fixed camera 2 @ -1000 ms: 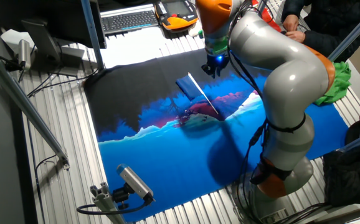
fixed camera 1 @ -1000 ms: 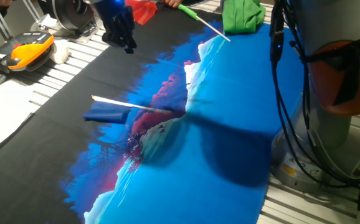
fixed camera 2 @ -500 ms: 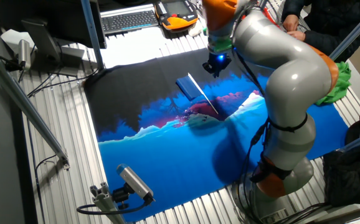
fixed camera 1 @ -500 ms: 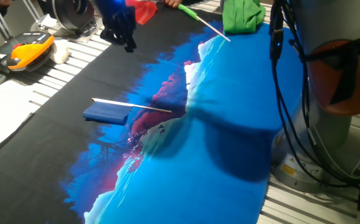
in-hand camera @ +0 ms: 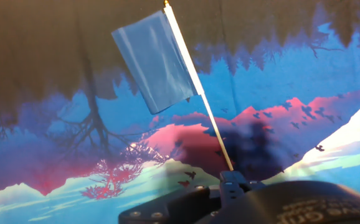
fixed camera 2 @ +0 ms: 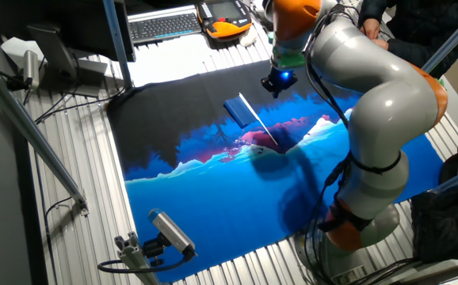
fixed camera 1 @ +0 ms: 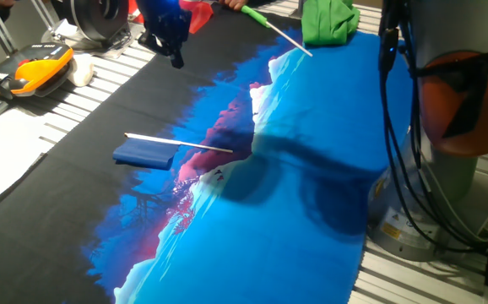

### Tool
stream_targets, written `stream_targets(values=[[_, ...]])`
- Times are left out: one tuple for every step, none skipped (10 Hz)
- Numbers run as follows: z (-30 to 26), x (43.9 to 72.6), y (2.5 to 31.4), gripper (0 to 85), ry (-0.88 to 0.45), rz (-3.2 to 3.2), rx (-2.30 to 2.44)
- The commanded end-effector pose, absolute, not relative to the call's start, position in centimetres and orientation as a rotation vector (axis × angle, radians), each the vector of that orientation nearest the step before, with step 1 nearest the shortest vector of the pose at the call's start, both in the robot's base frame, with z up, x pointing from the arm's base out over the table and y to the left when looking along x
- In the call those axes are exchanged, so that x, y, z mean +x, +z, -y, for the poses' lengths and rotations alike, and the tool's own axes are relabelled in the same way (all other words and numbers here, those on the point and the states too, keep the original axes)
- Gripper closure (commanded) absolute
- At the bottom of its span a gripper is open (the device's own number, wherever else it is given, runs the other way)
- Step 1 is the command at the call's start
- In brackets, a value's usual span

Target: Wave the flag

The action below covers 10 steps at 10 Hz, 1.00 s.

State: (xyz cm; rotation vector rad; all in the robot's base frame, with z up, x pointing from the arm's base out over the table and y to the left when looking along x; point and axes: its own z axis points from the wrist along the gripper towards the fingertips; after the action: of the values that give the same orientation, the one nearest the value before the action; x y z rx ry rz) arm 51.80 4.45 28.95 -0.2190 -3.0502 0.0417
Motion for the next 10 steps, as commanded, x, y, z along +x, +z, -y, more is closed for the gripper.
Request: stream_targets(values=[[-4.5,51.8,29.0,85.0,0.04,3.053,-0.218],[-4.6,51.7,29.0,85.0,0.034,3.058,-0.216],[-4.8,51.6,28.8,85.0,0.028,3.07,-0.213],[-4.8,51.6,28.8,85.0,0.021,3.068,-0.208],[-4.8,51.6,28.8,85.0,0.0,3.053,-0.21],[-4.9,51.6,28.7,85.0,-0.016,3.036,-0.212],[-5.1,51.5,28.6,85.0,-0.014,3.027,-0.213],[-5.3,51.3,28.4,85.0,-0.01,3.024,-0.215],[-5.5,51.2,28.2,85.0,-0.005,3.025,-0.22],[-5.5,51.2,28.1,85.0,0.007,3.028,-0.217]])
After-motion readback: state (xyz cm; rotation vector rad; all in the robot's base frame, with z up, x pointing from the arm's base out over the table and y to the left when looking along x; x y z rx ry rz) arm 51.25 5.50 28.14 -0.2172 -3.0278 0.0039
